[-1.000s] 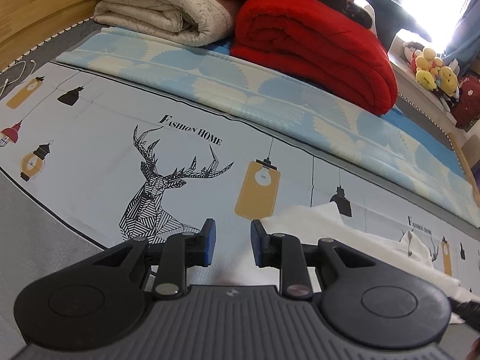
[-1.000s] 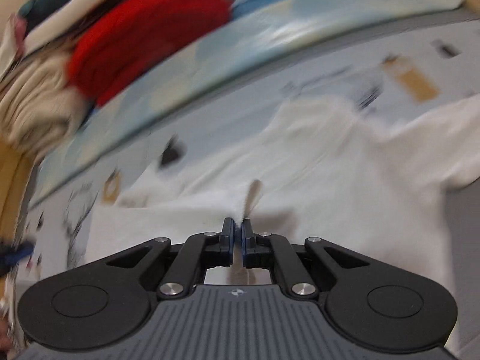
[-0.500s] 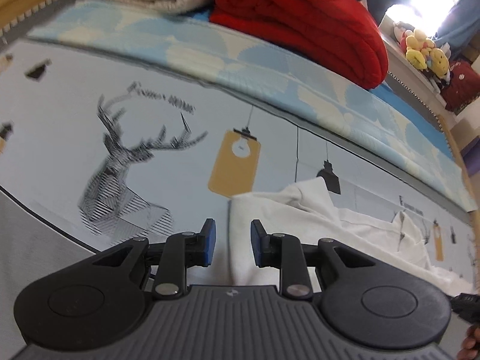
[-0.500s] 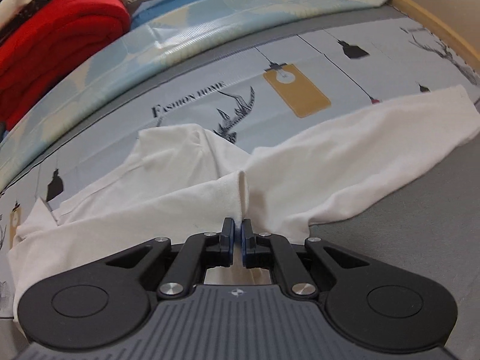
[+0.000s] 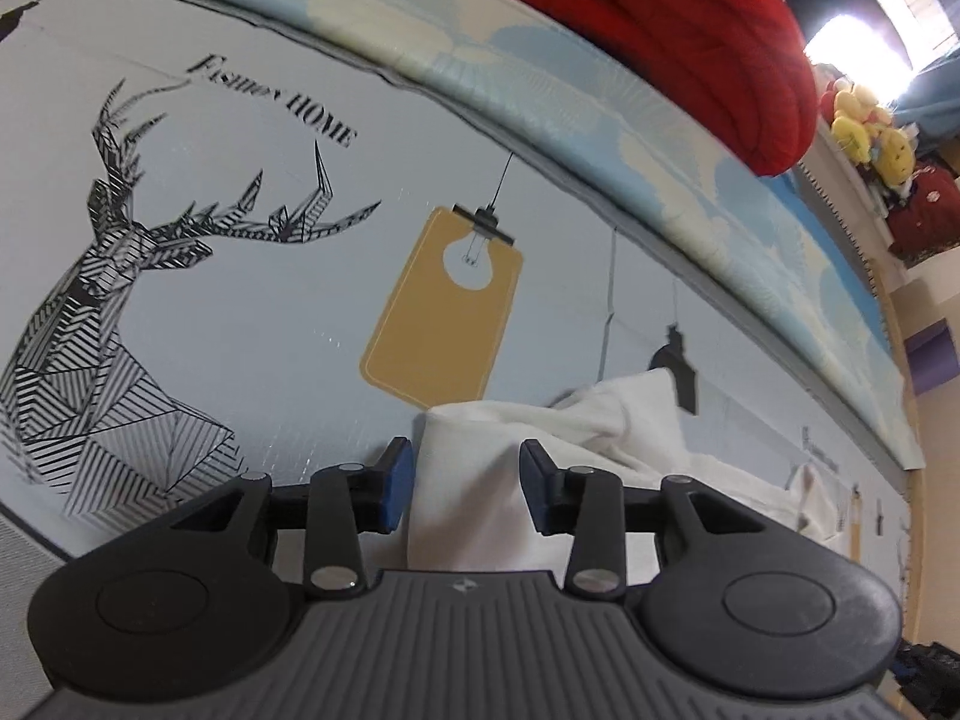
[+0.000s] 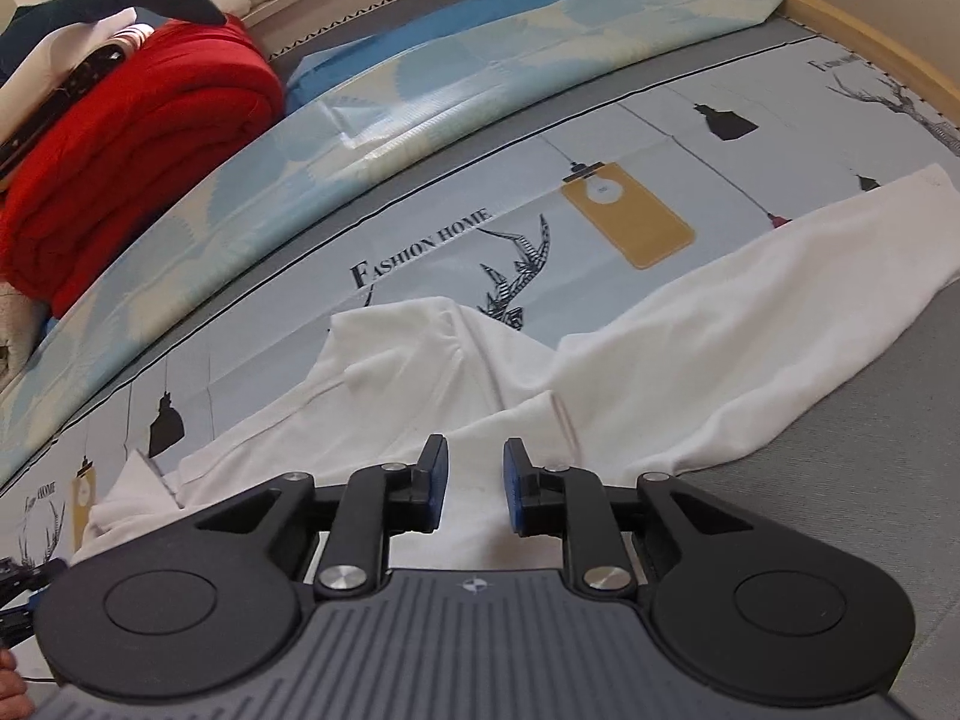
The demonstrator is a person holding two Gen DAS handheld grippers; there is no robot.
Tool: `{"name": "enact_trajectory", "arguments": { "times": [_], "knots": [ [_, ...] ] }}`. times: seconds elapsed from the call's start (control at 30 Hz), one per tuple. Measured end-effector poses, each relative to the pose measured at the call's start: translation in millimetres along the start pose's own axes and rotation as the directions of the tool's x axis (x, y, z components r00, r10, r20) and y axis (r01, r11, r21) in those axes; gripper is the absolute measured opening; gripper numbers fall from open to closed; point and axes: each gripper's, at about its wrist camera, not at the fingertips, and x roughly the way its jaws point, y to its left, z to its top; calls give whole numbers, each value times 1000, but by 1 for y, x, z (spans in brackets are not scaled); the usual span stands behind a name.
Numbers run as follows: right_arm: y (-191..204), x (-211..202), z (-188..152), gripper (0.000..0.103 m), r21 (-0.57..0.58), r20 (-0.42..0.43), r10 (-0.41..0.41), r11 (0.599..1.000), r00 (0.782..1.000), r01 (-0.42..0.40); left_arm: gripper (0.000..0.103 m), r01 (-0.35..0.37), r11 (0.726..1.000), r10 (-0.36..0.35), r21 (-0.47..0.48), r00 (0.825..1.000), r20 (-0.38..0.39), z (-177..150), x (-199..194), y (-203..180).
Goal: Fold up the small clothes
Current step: 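Lower the left gripper to the folded shirt edge and close on it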
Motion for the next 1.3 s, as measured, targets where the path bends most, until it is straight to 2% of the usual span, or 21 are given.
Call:
{"name": "enact_trajectory", "arguments": {
  "times": [0.1, 0.13, 0.17, 0.27, 0.3, 0.4, 0.53, 0.63, 0.73, 0.8, 0.87, 0.9, 0.93, 0.97, 1.0, 1.07, 1.1, 1.17, 1.2, 1.3],
  "knots": [
    [2, 2, 1, 21, 0, -7, 6, 1000, 1000, -6, 42, -7, 1000, 7, 15, 1000, -14, -2, 11, -2],
    [3, 2, 1, 21, 2, -7, 8, 1000, 1000, -8, 27, -11, 999, 11, 34, 1000, -5, -1, 10, -3],
    [3, 3, 1, 21, 1, -7, 10, 1000, 1000, -10, 4, -22, 998, 21, 66, 1000, 19, 1, 6, -6],
    [5, 3, 1, 21, -1, -6, 15, 1000, 1000, -15, 3, -57, 991, 38, 123, 988, 152, 10, -20, -9],
    [6, 3, 1, 21, -1, -7, 18, 1000, 1000, -18, 3, -64, 989, 40, 134, 984, 174, 10, -23, -9],
    [7, 3, 2, 21, -4, -6, 23, 1000, 1000, -23, 3, -101, 981, 72, 164, 982, 175, 7, -23, -9],
    [8, 2, 1, 21, -7, -9, 27, 1000, 1000, -27, 7, -172, 973, 138, 155, 969, 205, 10, -46, -11],
    [8, 1, 1, 21, -14, -13, 32, 999, 999, -33, 17, -137, 972, 117, 193, 987, 110, 4, -62, -14],
    [9, 1, 3, 21, -17, -17, 43, 999, 999, -43, 27, -124, 958, 124, 258, 992, 19, -17, -70, -15],
    [12, 0, 4, 21, -15, -22, 56, 998, 998, -57, 27, -113, 971, 121, 212, 992, -29, -32, -80, -9],
    [17, -2, 5, 21, -14, -21, 77, 997, 997, -77, 27, -78, 991, 84, 111, 995, -51, -46, -95, 0],
    [20, -4, 5, 21, -18, -19, 84, 996, 996, -85, 27, -69, 994, 74, 90, 995, -62, -53, -102, 1],
    [24, -5, 4, 21, -21, -18, 91, 996, 996, -91, 27, -75, 992, 81, 105, 995, -59, -58, -108, -2],
    [27, -6, 4, 21, -21, -20, 99, 995, 995, -100, 33, -94, 986, 102, 140, 994, -47, -63, -111, -6],
    [30, -6, 3, 21, -20, -24, 108, 994, 994, -108, 37, -121, 975, 130, 189, 991, -35, -67, -110, -11],
    [34, -8, 1, 21, -14, -32, 123, 992, 992, -124, 57, -179, 943, 188, 279, 982, -5, -76, -100, -17],
    [36, -9, -1, 21, -13, -34, 130, 991, 991, -130, 58, -189, 941, 198, 282, 980, -3, -79, -92, -15],
    [39, -11, -3, 21, -18, -36, 138, 990, 990, -138, 59, -191, 950, 218, 247, 972, -84, -80, -68, -6],
    [40, -12, -4, 21, -20, -39, 140, 990, 989, -141, 59, -185, 949, 213, 256, 973, -89, -79, -60, -7],
    [39, -14, -6, 21, -23, -43, 139, 990, 989, -140, 59, -218, 915, 251, 338, 966, -56, -80, -45, -12]
  ]
}}
